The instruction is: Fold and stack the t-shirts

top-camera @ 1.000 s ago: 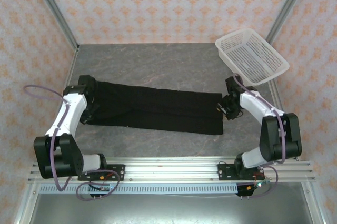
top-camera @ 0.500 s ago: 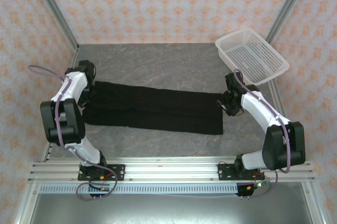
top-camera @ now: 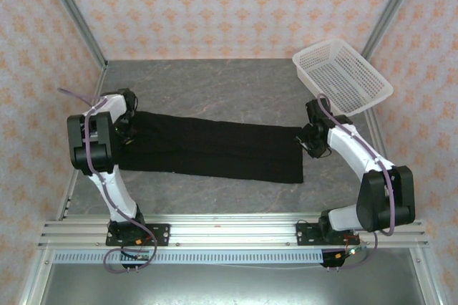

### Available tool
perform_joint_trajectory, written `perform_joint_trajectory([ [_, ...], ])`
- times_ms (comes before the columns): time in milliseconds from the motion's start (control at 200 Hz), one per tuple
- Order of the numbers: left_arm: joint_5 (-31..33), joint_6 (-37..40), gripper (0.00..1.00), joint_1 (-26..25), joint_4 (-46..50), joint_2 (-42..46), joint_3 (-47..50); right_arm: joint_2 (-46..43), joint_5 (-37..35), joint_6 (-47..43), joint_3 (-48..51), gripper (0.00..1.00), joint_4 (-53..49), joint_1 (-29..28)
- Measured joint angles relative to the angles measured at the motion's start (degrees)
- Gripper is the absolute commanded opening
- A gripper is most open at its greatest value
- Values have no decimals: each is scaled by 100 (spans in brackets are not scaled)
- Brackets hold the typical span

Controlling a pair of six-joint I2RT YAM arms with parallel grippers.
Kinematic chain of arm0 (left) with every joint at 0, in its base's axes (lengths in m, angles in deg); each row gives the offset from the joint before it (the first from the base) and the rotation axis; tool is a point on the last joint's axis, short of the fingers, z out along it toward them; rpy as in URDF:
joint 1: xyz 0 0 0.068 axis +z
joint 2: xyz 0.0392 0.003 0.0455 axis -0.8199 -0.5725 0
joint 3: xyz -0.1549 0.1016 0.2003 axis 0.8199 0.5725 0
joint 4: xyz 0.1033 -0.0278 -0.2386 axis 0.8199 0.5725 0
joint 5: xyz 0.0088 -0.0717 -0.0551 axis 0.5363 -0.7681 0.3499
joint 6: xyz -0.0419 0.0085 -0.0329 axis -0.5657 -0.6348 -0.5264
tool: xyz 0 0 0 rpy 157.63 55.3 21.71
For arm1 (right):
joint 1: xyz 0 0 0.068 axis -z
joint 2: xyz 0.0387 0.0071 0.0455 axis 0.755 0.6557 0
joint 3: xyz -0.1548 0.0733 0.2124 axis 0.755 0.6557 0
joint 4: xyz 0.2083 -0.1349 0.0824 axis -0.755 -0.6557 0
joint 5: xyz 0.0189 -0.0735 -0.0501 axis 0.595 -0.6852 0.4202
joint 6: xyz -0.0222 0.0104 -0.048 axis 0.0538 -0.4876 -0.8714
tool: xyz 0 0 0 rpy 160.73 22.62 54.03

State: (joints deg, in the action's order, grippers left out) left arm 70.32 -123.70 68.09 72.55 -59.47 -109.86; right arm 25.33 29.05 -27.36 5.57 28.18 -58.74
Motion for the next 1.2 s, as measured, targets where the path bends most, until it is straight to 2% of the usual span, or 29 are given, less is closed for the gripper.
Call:
perform_joint_trajectory([
  [80, 44, -20, 73, 17, 153, 553, 72, 0, -11, -98, -39, 42, -9, 0],
  [185, 94, -133, 73, 26, 275, 1600, 87, 42, 33, -284, -129, 40, 74, 0],
  [275, -63, -315, 61, 26, 337, 2229, 87, 240, 149, -457, -249, 37, 225, -13],
  [350, -511, -501, 51, 48, 323, 2345, 107, 564, 302, -623, -372, 33, 378, -33],
  [450, -1283, -787, 42, 52, 138, 2098, 372, 1097, 481, -811, -586, 30, 511, -63],
  [611, -2159, -1314, 41, 0, -225, 1668, 1097, 2006, 651, -1054, -1189, 29, 527, -74],
  [906, -2527, -1882, 35, -282, -833, 1034, 1637, 3012, 750, -1130, -1821, 28, 369, -68],
  [1056, -2573, -1858, 32, -334, -713, 470, 994, 2859, 688, -828, -1611, 29, 437, -61],
  [1201, -2614, -1637, 32, -601, -494, -761, -822, 2133, 555, -291, -702, 29, 446, -63],
])
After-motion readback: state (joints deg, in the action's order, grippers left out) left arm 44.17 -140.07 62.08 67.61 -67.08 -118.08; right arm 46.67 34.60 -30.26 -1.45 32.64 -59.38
